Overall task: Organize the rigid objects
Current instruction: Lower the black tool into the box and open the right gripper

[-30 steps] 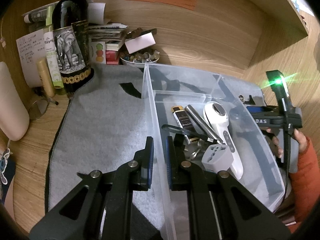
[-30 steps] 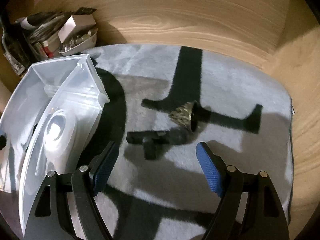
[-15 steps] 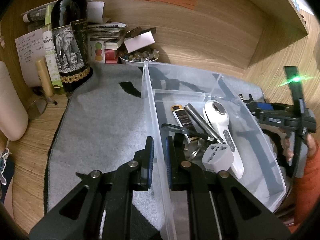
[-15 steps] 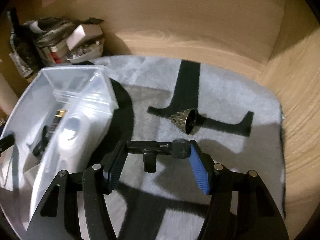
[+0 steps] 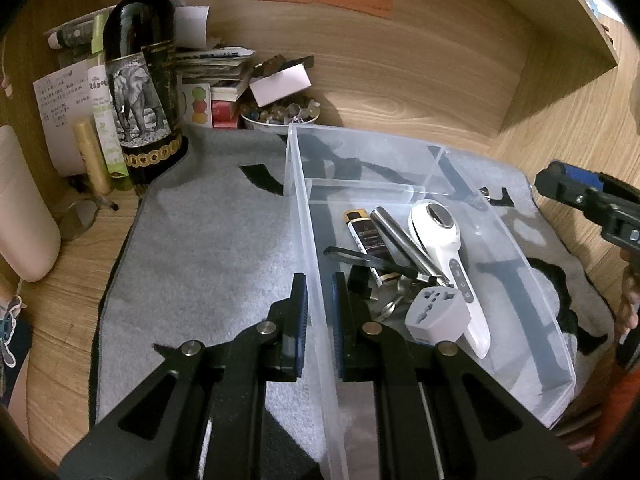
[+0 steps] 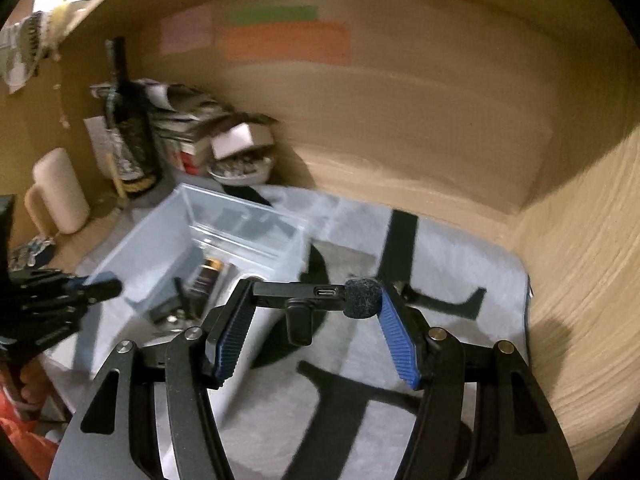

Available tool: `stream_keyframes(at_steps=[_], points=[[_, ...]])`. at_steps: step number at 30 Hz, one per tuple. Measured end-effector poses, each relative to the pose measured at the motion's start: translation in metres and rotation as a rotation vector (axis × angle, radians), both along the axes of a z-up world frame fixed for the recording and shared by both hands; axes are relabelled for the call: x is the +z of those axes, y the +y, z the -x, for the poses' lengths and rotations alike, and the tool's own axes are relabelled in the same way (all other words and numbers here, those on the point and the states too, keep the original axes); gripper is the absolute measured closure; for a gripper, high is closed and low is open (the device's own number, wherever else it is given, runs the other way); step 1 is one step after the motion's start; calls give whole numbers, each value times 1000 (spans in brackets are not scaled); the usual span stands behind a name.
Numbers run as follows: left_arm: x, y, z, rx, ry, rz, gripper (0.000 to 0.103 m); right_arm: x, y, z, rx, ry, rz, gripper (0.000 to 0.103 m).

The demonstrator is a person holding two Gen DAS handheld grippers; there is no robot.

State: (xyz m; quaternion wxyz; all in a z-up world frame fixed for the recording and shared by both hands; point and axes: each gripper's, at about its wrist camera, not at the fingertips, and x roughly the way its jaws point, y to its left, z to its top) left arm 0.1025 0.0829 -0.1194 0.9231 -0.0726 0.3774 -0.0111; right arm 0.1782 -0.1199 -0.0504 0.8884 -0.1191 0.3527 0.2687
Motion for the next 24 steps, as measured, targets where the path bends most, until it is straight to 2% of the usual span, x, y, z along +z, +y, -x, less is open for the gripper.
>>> stream_keyframes(at_steps=[11,16,17,24], points=[[3,5,4,-8,-6,30,92,-6,46,21,138,7,0,44],[4,5,5,-11,-15,37,93,-19,65,18,184,53,23,44],[4,5,5,-11,-18,39,93,-22,68,17,158,50,26,44],[4,6,6,-11,-24,50,93,-45,91,7,213,149,93,44]])
